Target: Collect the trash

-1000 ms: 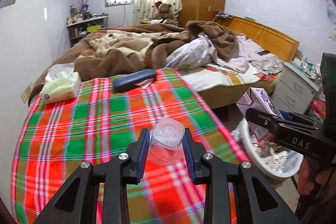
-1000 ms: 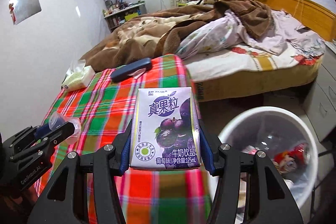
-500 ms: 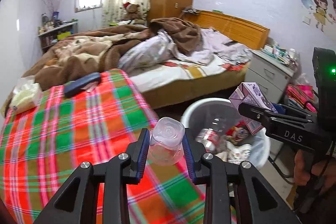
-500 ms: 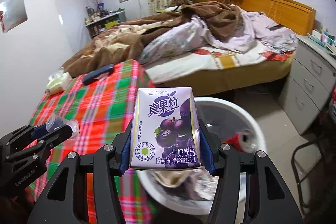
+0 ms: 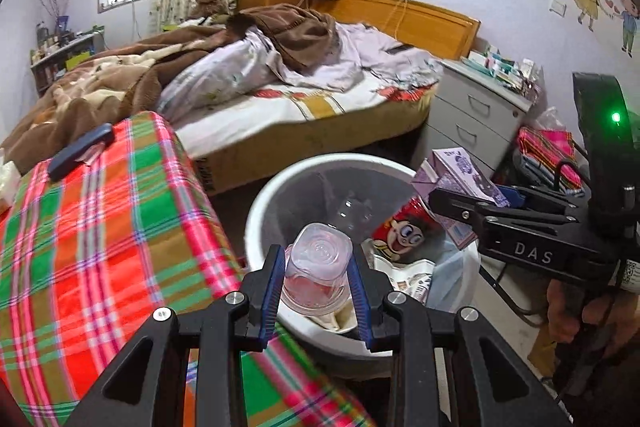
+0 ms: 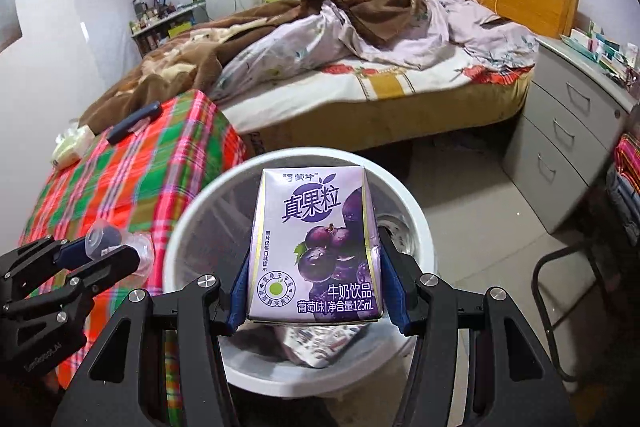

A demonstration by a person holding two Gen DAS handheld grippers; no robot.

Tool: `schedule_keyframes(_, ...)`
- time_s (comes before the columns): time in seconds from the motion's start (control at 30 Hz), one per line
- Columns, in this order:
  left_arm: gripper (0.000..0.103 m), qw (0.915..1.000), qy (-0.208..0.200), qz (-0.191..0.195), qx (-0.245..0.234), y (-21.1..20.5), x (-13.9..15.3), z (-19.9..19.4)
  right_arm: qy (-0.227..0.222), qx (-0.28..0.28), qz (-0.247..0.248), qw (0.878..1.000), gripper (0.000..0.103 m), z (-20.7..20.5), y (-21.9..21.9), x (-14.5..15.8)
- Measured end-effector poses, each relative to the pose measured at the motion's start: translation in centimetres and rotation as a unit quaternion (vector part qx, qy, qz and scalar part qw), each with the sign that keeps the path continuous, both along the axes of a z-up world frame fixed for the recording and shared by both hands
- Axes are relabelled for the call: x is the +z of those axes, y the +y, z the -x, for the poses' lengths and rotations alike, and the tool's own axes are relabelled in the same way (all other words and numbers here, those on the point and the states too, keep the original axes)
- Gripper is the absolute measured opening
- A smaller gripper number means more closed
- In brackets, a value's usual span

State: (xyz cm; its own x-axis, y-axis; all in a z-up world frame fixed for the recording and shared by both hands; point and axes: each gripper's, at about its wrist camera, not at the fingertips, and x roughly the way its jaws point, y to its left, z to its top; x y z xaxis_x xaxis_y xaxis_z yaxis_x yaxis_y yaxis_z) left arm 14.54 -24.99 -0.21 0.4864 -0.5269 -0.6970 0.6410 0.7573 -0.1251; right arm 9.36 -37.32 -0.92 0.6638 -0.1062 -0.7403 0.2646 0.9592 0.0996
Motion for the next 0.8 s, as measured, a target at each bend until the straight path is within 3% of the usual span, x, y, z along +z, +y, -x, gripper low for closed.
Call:
schedule_keyframes(0.33, 0.034, 0.9995, 0.028, -0.005, -0.016, -2.8, -2.3, -0.3, 0.028, 0.003, 0.0, 1.0, 0.056, 0.3, -1.6, -1.9)
schedule_keyframes(0.47, 0.06, 0.9997, 0.02, -0.013, -0.004, -2.9, -2.3, -0.2, 0.023, 0.001, 0.002, 1.0, 0.065, 0.5, -1.7, -1.9)
schedule_keyframes(0.8, 0.06, 0.9998, 0.014, -0.012, 0.012, -1.7, -1.9, 0.4, -0.002, -0.01, -0.009, 1.0, 0.067, 1.6, -1.6, -1.2)
